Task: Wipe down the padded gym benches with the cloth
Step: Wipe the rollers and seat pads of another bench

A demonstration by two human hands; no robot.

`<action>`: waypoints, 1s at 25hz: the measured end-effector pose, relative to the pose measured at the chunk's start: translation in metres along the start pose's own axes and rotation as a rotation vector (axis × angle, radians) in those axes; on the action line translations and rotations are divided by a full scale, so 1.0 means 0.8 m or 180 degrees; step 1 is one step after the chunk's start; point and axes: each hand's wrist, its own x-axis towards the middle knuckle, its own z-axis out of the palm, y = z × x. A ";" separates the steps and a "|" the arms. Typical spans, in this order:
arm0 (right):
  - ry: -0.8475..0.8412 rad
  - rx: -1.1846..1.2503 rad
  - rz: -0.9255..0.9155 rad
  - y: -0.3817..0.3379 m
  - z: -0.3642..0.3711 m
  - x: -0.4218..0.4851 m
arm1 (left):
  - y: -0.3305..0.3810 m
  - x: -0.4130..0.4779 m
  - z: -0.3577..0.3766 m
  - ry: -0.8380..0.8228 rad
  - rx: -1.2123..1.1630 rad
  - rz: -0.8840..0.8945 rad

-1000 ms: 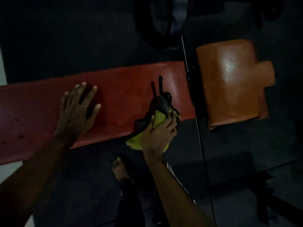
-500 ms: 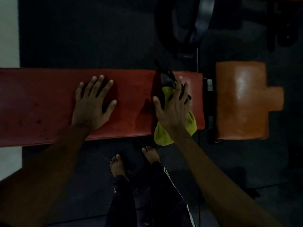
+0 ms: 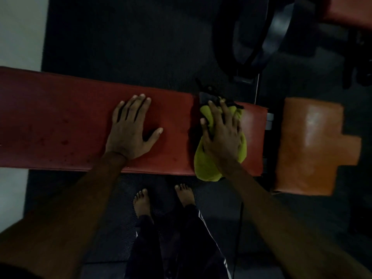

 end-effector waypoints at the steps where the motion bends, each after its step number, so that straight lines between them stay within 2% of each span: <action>1: -0.0090 -0.0112 -0.0306 -0.009 0.001 0.011 | -0.001 0.000 0.000 0.0037 -0.0009 -0.0061; 3: -0.0171 -0.0169 -0.0611 -0.021 0.000 0.041 | 0.000 0.000 0.000 0.0046 0.0013 -0.0089; 6: 0.0012 0.0075 -0.0061 -0.042 0.003 0.074 | 0.001 0.000 -0.001 0.0008 0.0058 -0.0076; 8: 0.0220 -0.0048 0.0208 -0.069 0.013 0.078 | -0.002 -0.001 -0.003 0.0000 0.0059 -0.0077; 10: 0.0128 -0.0228 -0.0056 -0.081 0.014 0.078 | -0.003 -0.001 -0.004 0.0028 0.0016 -0.0052; 13: -0.0139 -0.0059 -0.0478 -0.033 -0.001 0.088 | -0.003 0.000 -0.004 0.0029 -0.0023 -0.0061; 17: 0.0283 0.0351 0.0341 0.019 -0.008 0.069 | -0.003 0.000 -0.003 -0.0017 -0.0028 -0.0081; 21: 0.0456 0.0293 0.0715 -0.028 0.001 0.059 | -0.001 0.001 -0.001 -0.0008 -0.0022 -0.0090; 25: 0.0230 -0.0070 0.0154 -0.082 0.014 0.069 | 0.000 0.001 -0.001 -0.0042 0.0032 -0.0091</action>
